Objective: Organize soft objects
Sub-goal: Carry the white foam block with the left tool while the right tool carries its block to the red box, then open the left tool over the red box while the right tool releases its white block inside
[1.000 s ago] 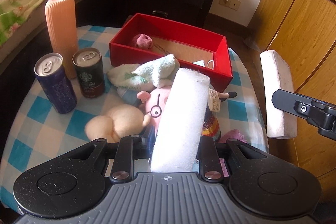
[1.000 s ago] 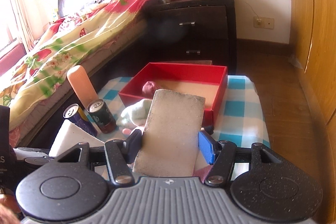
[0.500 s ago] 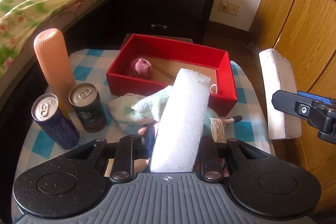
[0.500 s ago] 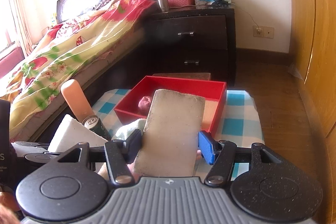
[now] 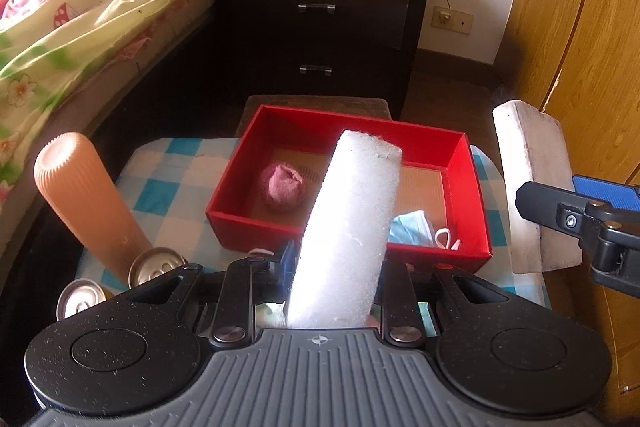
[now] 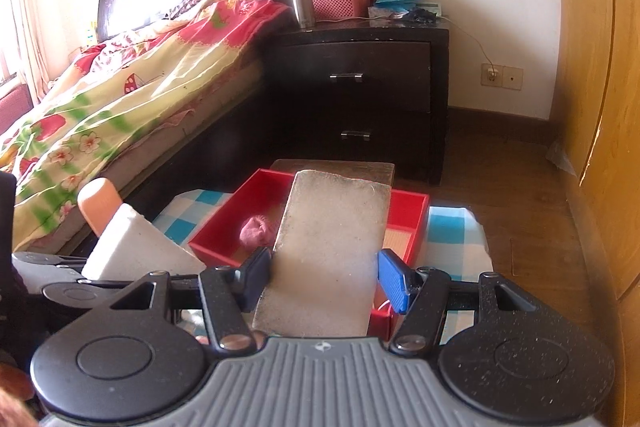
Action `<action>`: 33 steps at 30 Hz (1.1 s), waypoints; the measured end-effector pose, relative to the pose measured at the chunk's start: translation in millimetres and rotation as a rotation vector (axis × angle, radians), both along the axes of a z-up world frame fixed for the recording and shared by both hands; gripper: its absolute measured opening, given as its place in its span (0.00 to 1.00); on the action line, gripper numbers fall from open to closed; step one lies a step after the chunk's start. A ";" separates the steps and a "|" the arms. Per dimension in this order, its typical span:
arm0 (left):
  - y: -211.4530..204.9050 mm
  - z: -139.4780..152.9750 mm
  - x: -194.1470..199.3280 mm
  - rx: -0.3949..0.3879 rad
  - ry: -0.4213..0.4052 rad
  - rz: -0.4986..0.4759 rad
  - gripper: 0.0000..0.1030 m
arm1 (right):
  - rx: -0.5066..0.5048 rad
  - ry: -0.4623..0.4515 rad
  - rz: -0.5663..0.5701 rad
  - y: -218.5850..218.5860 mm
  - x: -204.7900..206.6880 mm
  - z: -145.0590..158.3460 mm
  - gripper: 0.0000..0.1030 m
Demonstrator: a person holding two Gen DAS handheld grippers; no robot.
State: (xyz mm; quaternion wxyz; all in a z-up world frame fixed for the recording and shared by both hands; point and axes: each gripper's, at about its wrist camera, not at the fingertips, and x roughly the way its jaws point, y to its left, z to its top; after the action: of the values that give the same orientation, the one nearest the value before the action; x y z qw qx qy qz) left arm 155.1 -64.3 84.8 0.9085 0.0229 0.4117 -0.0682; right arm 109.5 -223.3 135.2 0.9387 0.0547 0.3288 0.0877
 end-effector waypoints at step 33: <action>-35.9 -49.7 116.3 0.123 0.049 0.018 0.51 | -0.050 0.143 -0.058 -9.7 133.5 -71.7 0.39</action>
State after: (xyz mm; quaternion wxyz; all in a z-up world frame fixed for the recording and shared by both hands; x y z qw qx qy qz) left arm 271.5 -100.2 35.1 0.8955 0.0735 0.4374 -0.0352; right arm 242.9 -232.9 63.5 0.9161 0.0469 0.3952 0.0483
